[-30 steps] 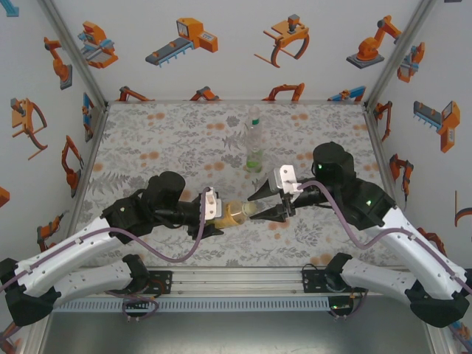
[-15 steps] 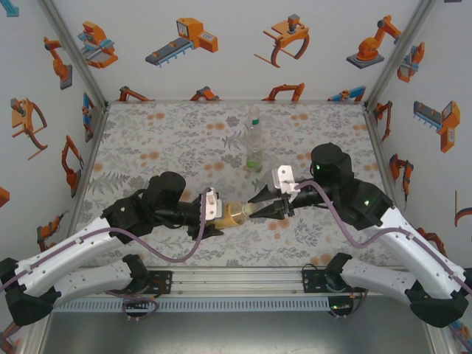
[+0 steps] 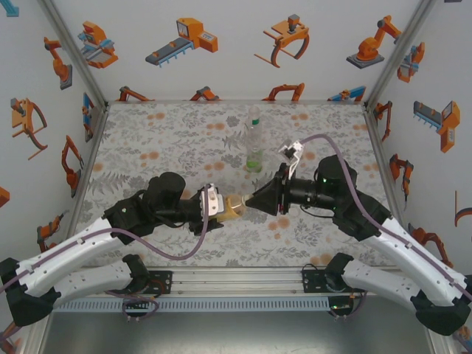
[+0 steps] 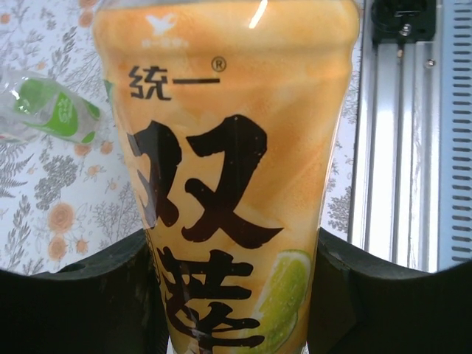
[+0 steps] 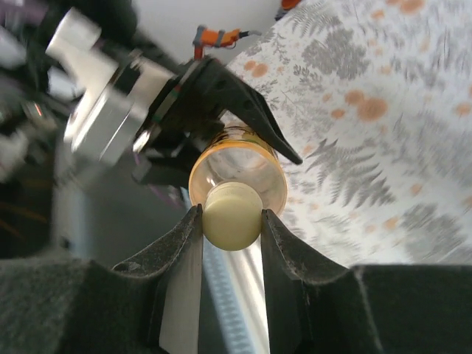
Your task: Screw on the bottle caps
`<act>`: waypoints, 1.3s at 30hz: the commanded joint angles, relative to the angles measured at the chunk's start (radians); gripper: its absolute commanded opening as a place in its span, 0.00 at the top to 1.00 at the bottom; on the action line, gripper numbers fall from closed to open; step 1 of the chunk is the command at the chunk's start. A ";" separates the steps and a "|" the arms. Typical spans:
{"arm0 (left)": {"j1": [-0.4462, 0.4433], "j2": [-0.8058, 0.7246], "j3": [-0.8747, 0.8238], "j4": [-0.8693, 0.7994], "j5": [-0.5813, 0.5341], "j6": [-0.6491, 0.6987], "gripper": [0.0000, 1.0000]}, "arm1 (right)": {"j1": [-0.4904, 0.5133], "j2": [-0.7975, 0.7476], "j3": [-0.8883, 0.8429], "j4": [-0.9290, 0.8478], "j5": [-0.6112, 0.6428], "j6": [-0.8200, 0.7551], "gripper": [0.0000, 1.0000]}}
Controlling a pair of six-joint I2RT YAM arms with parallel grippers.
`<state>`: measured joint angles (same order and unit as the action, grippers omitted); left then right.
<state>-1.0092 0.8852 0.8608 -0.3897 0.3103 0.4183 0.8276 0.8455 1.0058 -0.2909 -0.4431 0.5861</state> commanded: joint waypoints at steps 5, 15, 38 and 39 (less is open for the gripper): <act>-0.002 -0.014 -0.004 0.043 -0.034 0.000 1.00 | -0.001 0.124 0.210 -0.424 0.231 0.626 1.00; -0.002 0.024 0.015 0.052 -0.030 0.019 1.00 | -0.001 0.136 0.203 -0.401 0.222 0.696 0.89; -0.003 0.083 0.025 0.060 0.127 0.031 1.00 | -0.001 -0.077 0.171 -0.192 0.060 -0.456 0.43; -0.002 0.084 0.034 0.044 0.143 0.034 1.00 | -0.001 -0.071 0.178 -0.209 0.016 -0.513 0.43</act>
<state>-1.0077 0.9665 0.8543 -0.3271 0.3710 0.4294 0.8280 0.7753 1.1870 -0.5392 -0.2672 0.4072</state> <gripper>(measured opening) 0.547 0.565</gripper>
